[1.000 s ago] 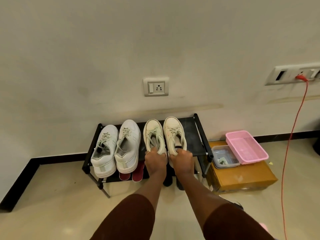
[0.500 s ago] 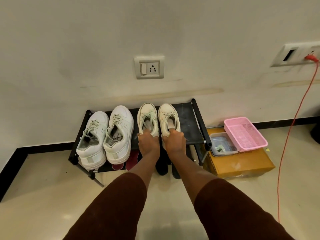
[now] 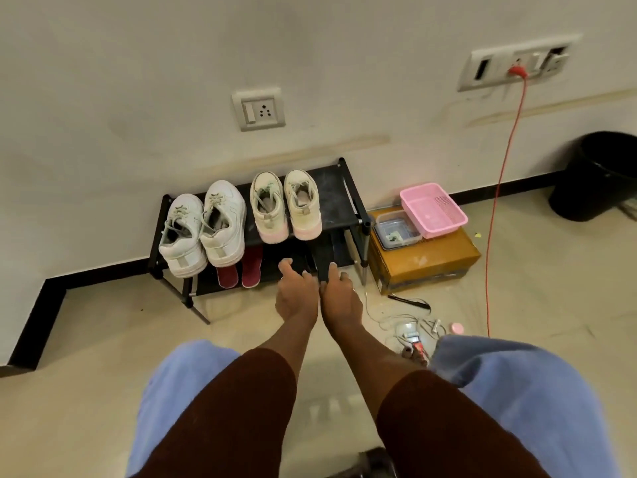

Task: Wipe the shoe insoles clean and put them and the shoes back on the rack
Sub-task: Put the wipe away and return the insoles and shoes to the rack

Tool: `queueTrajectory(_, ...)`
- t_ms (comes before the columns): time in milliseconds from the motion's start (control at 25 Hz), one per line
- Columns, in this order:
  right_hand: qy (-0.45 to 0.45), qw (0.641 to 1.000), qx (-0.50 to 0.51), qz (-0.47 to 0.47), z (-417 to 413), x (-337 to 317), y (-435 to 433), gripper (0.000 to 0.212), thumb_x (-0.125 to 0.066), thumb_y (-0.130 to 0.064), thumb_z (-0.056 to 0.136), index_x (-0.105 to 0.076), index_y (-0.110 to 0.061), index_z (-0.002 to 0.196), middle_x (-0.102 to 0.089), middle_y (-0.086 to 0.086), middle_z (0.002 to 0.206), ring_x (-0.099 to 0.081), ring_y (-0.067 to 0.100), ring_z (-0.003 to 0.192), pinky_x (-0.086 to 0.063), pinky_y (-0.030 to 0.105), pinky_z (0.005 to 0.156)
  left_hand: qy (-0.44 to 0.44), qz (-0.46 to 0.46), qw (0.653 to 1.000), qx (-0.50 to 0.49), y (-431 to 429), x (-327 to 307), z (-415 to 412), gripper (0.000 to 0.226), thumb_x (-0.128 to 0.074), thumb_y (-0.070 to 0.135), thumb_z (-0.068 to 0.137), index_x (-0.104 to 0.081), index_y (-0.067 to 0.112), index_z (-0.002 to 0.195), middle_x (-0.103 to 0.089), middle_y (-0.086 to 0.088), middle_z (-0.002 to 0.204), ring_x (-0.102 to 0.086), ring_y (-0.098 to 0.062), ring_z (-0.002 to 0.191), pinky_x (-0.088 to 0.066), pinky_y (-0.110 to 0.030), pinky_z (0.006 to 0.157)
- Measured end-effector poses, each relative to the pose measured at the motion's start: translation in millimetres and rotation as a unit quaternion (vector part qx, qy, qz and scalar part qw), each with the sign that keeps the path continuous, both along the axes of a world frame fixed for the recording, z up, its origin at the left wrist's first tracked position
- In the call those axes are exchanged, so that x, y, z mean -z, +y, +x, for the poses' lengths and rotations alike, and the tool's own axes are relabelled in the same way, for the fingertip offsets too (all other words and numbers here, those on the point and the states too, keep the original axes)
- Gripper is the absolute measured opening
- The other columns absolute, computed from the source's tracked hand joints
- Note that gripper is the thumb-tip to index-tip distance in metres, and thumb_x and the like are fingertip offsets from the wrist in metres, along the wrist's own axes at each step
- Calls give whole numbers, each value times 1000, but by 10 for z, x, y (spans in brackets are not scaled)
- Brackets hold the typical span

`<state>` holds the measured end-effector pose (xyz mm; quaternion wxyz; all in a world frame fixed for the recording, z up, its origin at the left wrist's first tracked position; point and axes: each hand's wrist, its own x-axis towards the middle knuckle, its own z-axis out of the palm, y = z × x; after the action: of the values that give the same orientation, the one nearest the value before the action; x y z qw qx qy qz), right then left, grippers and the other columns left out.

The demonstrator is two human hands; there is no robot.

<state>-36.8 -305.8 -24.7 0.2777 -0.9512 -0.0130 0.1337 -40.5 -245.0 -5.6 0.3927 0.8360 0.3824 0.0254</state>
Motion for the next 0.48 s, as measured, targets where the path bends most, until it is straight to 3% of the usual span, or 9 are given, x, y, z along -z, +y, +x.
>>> queueTrajectory(200, 10, 999, 43, 20, -437, 157, -489, 37, -39, -18, 98, -34, -13, 134, -47, 12, 132, -53, 23, 111, -47, 28, 82, 46, 24, 997, 61, -475, 139, -389, 41, -45, 18, 97, -34, 16, 137, -59, -8, 92, -52, -18, 76, -42, -29, 64)
queueTrajectory(360, 42, 998, 51, 8, -458, 457, -770, 31, -40, -18, 98, -39, -12, 128, -49, 9, 127, -53, 22, 110, -45, 27, 84, 141, 57, 980, 132, -665, 456, -290, 42, -46, 16, 97, -32, 14, 136, -60, -6, 86, -55, -16, 79, -51, -27, 71)
queueTrajectory(480, 77, 995, 60, -4, -231, 797, -920, 31, -40, -17, 97, -41, -9, 127, -49, 10, 127, -52, 24, 111, -44, 30, 85, 165, 68, 964, 196, -701, 801, 31, 38, -41, 12, 98, -35, 15, 136, -54, 0, 76, -53, -15, 77, -46, -22, 63)
